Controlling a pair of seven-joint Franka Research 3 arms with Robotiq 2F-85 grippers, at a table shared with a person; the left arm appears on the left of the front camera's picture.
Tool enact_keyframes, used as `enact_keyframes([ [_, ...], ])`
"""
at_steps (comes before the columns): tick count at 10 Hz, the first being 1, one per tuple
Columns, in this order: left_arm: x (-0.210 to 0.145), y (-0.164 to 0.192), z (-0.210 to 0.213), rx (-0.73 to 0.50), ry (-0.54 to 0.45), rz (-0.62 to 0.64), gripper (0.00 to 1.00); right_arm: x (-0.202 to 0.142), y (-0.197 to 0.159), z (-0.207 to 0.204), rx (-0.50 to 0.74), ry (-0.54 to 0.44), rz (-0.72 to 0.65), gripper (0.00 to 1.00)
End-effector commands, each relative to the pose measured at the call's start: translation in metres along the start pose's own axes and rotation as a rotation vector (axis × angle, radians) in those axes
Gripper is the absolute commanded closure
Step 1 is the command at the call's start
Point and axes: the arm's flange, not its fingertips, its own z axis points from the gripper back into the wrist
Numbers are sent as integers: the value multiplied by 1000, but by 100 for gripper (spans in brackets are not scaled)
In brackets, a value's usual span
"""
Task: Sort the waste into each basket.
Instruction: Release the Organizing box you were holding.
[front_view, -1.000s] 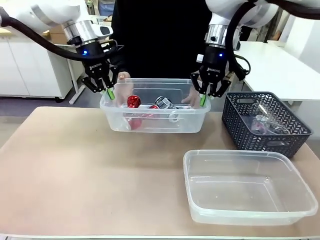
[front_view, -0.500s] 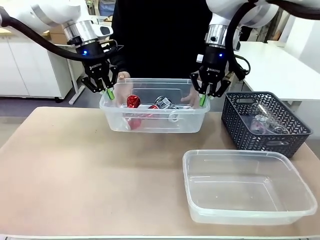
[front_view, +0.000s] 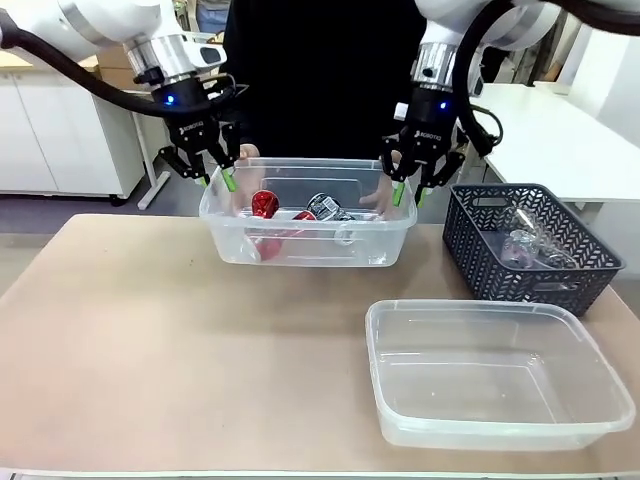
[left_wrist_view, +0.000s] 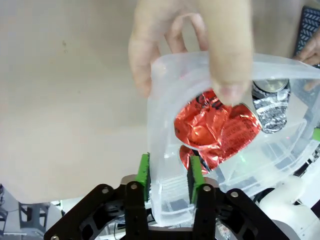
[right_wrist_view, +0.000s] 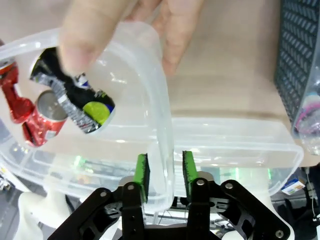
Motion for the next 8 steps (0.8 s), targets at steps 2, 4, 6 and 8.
enact_keyframes([
  [2, -25, 1, 27, 26, -66, -27, 11, -28, -20, 21, 86, -125, -12, 0],
  [4, -29, 2, 27, 8, -69, -35, 0, -29, -24, 18, 132, -140, 3, 0],
  [6, -33, 1, 26, 12, -82, -38, 0, -30, -25, 14, 146, -159, 16, 0],
  [8, -35, 1, 24, -6, -79, -34, 0, -24, -21, 5, 103, -176, -18, 0],
])
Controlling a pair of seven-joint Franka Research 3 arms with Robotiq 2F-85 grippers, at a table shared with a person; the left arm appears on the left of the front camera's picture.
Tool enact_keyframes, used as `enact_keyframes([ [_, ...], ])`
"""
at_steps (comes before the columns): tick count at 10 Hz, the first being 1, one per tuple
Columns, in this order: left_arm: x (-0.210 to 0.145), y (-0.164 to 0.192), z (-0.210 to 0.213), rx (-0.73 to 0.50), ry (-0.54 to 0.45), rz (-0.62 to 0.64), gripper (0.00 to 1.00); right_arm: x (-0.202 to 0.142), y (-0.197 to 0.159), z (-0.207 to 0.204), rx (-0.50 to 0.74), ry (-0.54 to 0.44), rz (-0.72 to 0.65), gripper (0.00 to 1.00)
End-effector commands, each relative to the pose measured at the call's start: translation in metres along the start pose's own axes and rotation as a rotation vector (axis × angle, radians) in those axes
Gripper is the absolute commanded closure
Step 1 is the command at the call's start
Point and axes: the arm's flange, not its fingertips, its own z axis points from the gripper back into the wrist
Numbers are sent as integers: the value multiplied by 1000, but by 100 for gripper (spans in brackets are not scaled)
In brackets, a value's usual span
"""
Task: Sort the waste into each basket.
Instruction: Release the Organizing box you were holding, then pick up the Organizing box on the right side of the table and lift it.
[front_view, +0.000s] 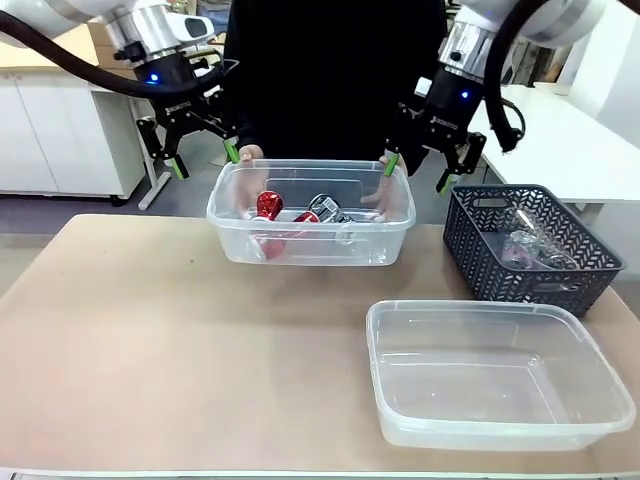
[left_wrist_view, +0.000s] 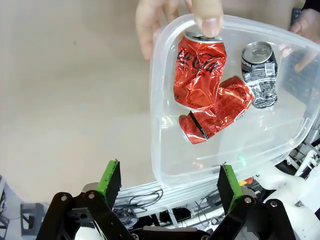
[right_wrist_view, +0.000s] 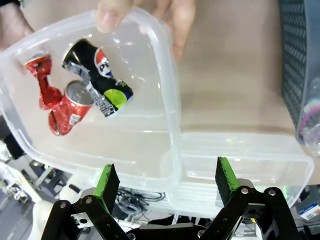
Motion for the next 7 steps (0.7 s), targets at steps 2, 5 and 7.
enact_keyframes([
  [2, 1, -1, 2, 0, 0, 0, 0, -1, 1, 5, 2, 3, 1, 0],
  [5, 1, -1, 2, 0, 0, 0, 0, -1, 1, 5, 2, 3, 1, 0],
  [7, 0, 0, 0, 0, 0, 0, 0, -1, 1, 5, 2, 3, 1, 0],
])
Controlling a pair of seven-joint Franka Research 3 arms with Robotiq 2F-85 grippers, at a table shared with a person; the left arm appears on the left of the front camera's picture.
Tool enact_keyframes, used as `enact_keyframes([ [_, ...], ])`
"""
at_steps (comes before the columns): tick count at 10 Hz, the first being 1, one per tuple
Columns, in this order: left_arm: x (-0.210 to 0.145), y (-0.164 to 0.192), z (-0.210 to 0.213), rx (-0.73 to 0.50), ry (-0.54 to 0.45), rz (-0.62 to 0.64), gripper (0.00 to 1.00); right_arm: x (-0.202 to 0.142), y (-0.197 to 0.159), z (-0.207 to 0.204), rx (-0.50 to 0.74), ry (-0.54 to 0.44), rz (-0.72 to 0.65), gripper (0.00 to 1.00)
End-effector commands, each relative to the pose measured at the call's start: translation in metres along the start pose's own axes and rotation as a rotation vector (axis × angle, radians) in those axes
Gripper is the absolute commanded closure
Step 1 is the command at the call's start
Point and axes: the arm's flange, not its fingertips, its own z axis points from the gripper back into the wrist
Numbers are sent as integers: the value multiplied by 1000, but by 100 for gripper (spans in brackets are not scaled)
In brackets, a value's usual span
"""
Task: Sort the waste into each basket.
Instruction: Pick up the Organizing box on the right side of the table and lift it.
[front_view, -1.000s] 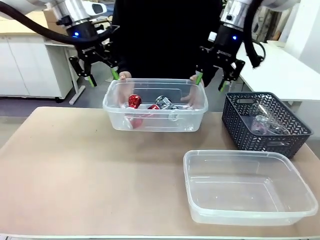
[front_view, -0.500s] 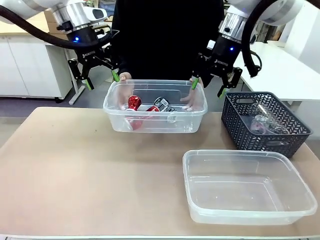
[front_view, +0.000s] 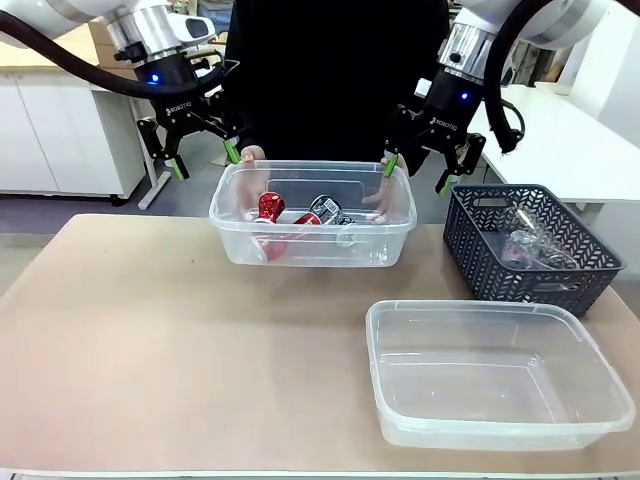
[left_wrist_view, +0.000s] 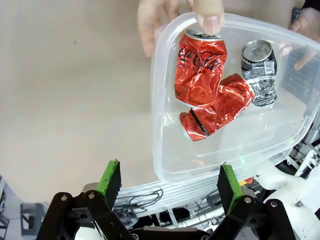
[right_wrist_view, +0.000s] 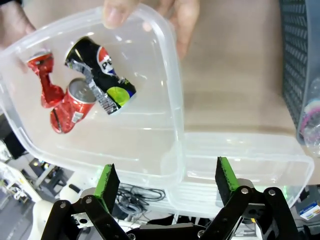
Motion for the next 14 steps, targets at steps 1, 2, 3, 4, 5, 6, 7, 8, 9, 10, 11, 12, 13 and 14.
enact_keyframes([
  [1, -21, -2, 20, 3, 15, -65, 0, 0, 0, 0, 0, 0, 0, 0],
  [2, -71, -4, 40, 56, 5, -69, 0, -51, -31, 25, 24, -74, 46, 0],
  [3, -122, -2, 50, 66, -18, -57, 0, -107, -70, 48, 81, -143, 45, 0],
  [4, -168, -5, 53, 59, -56, -56, 0, -155, -102, 56, 127, -169, 31, 0],
  [5, -202, -10, 49, 64, -90, -39, 0, -189, -123, 50, 124, -229, -37, 0],
  [6, -223, -15, 39, 66, -110, -16, 0, -216, -138, 43, 159, -256, -35, 0],
  [7, -229, -21, 22, 35, -82, -59, 0, -228, -147, 35, 173, -292, -51, 0],
  [8, -211, -24, 10, -15, -44, -82, 0, -218, -140, 28, 137, -310, -19, 0],
  [9, -234, -20, 49, 72, -83, -60, 0, -209, -137, 48, 139, -237, -64, 0],
  [10, -234, -20, 49, 72, -83, -60, 0, -209, -137, 48, 139, -237, -64, 0],
  [11, -237, -22, 25, 47, -65, -62, 0, -233, -148, 36, 129, -277, -67, 0],
  [12, -225, -43, 9, 66, -128, 23, 0, -222, -159, 28, 3, -301, -22, 0],
  [13, -223, -64, -17, 87, -143, 109, 0, -226, -179, 19, -65, -322, 45, 0],
  [14, -225, -94, -49, 92, -135, 148, 0, -234, -209, 5, -152, -372, 74, 0],
])
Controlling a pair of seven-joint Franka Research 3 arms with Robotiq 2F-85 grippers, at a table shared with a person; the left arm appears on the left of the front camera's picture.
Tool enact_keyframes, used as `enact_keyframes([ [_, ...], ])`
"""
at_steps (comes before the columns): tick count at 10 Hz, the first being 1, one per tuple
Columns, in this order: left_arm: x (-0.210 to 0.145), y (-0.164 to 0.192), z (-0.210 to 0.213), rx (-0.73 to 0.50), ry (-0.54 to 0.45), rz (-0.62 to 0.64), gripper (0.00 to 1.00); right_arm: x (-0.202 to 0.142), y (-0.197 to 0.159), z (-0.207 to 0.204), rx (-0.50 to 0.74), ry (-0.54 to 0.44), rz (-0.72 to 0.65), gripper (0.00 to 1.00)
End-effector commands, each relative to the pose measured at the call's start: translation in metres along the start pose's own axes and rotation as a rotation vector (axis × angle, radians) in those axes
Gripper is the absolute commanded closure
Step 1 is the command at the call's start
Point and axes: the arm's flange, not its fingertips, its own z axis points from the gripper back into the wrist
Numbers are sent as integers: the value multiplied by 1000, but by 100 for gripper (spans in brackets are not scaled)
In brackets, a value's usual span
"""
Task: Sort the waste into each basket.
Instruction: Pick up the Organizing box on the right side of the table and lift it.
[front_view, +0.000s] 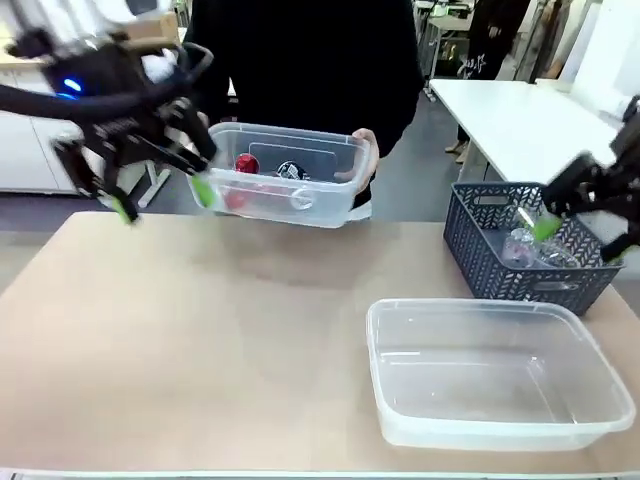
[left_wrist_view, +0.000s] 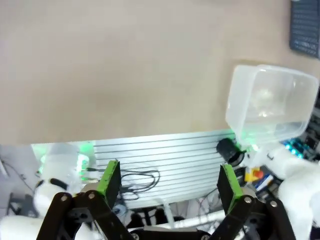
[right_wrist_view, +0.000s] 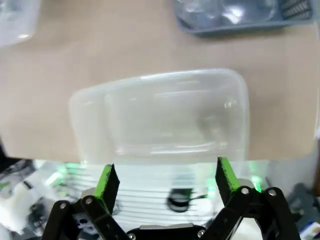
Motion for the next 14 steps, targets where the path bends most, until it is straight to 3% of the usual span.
enact_keyframes([
  [1, -12, -68, -52, 10, 28, 48, 0, -25, -67, -27, -72, -81, 57, 0],
  [3, -16, -136, -83, 41, 73, -73, 0, -48, -107, -49, -57, -22, 91, 0],
  [4, -12, -171, -99, 34, 85, -21, 0, -49, -115, -53, -60, 13, 81, 0],
  [5, 2, -162, -94, -21, 276, -67, 0, 3, -69, 16, -85, -31, 60, 0],
  [6, -42, -147, -100, 26, 80, -56, 0, 3, -69, 16, -85, -31, 60, 0],
  [8, -42, -147, -100, 26, 80, -56, 0, 3, -69, 16, -85, -31, 60, 0],
  [9, -23, -165, -110, 3, 150, -72, 0, 1, -78, 16, -85, -13, 75, 0],
  [10, -34, -169, -133, 58, 109, -2, 0, -2, -66, -11, -109, 19, 114, 0],
  [11, -39, -172, -157, 70, 133, 44, 0, -6, -63, -36, -98, 63, 149, 0],
  [14, -37, -196, -231, 135, 282, 73, 0, -5, -70, -117, -84, 273, 149, 0],
])
